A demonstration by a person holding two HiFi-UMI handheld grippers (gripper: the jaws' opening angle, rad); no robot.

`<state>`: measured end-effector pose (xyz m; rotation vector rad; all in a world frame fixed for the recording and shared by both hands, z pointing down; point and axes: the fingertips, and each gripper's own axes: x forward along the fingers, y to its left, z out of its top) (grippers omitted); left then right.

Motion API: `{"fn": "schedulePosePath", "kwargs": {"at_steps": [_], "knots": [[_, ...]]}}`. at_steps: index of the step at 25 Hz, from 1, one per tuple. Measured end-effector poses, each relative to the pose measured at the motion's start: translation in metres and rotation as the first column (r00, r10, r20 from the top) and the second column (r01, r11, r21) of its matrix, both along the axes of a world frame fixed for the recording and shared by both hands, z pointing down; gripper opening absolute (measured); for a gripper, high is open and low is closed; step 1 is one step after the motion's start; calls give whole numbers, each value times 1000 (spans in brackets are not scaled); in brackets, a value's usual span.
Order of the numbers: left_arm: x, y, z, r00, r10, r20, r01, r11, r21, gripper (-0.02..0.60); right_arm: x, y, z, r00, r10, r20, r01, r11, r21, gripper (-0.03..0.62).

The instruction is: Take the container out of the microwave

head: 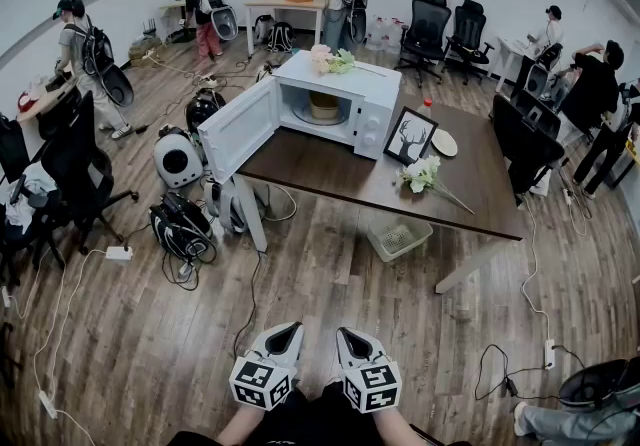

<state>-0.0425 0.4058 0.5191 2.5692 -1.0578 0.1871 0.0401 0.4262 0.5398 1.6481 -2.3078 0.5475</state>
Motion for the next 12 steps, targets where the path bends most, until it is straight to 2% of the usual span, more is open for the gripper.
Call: {"fn": "schedulePosePath", "kwargs": {"at_steps": [9, 12], "knots": [[-24, -4, -3, 999, 41, -23, -40, 999, 26, 9, -30, 2, -1, 999, 47, -22, -47, 999, 14, 6], [-30, -5, -8, 997, 65, -35, -64, 997, 43, 9, -36, -4, -6, 997, 77, 1, -77, 997, 25, 6]]}}
